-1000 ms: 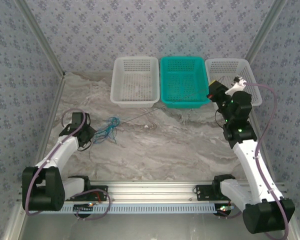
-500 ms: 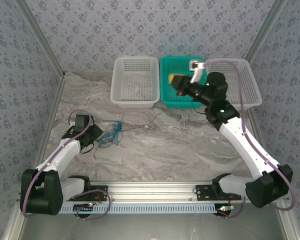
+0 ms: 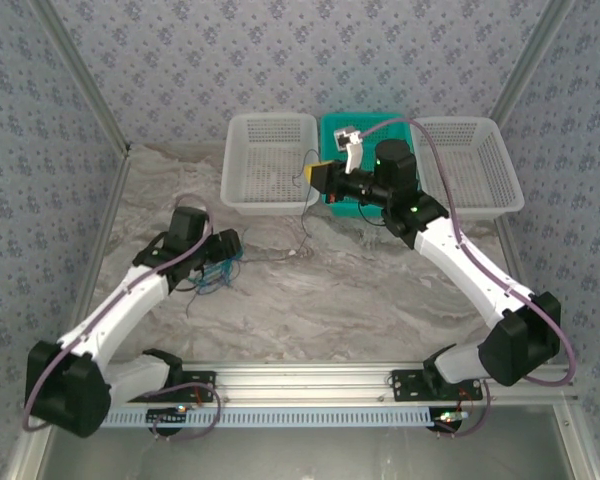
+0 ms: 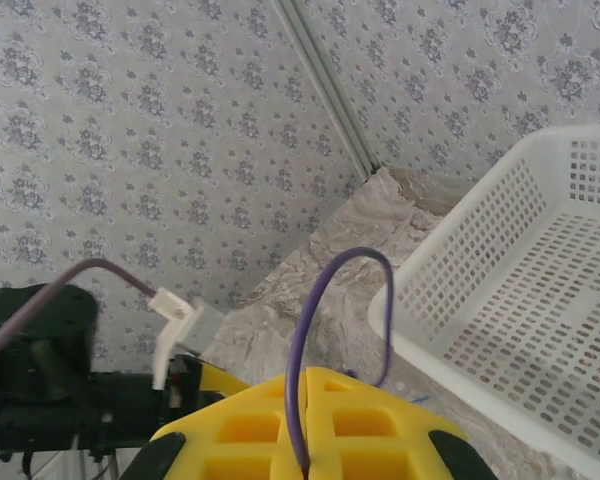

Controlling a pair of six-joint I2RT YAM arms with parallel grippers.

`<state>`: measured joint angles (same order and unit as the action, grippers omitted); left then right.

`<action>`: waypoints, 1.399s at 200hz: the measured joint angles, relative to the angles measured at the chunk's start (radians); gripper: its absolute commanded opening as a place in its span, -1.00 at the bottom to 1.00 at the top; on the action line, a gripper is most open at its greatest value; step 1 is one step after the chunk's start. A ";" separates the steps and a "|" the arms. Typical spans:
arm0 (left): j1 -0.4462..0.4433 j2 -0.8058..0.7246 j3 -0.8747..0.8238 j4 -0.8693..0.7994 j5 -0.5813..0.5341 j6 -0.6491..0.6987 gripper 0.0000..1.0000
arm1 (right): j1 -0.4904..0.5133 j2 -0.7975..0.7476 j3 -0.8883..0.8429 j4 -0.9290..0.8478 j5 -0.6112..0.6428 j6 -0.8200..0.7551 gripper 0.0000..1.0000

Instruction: Untangle the cables

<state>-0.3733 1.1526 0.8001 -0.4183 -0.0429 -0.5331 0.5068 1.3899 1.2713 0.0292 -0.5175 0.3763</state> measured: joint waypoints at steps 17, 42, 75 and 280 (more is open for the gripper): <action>0.000 0.103 0.035 -0.032 -0.015 0.027 0.45 | 0.000 0.000 0.004 0.000 -0.003 0.000 -1.00; 0.000 0.263 0.078 -0.067 -0.033 0.037 -0.11 | 0.000 0.000 0.005 -0.009 -0.003 -0.002 -1.00; 0.000 0.365 0.092 -0.076 -0.028 0.023 -0.88 | 0.000 -0.003 0.005 -0.031 0.002 -0.011 -1.00; 0.290 0.237 -0.093 -0.027 -0.129 -0.214 -1.00 | -0.544 -0.481 -0.315 -0.274 0.603 0.473 -1.00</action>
<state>-0.0837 1.3899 0.7071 -0.4450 -0.1722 -0.7467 -0.0376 0.9089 0.9565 -0.2451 0.0856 0.8494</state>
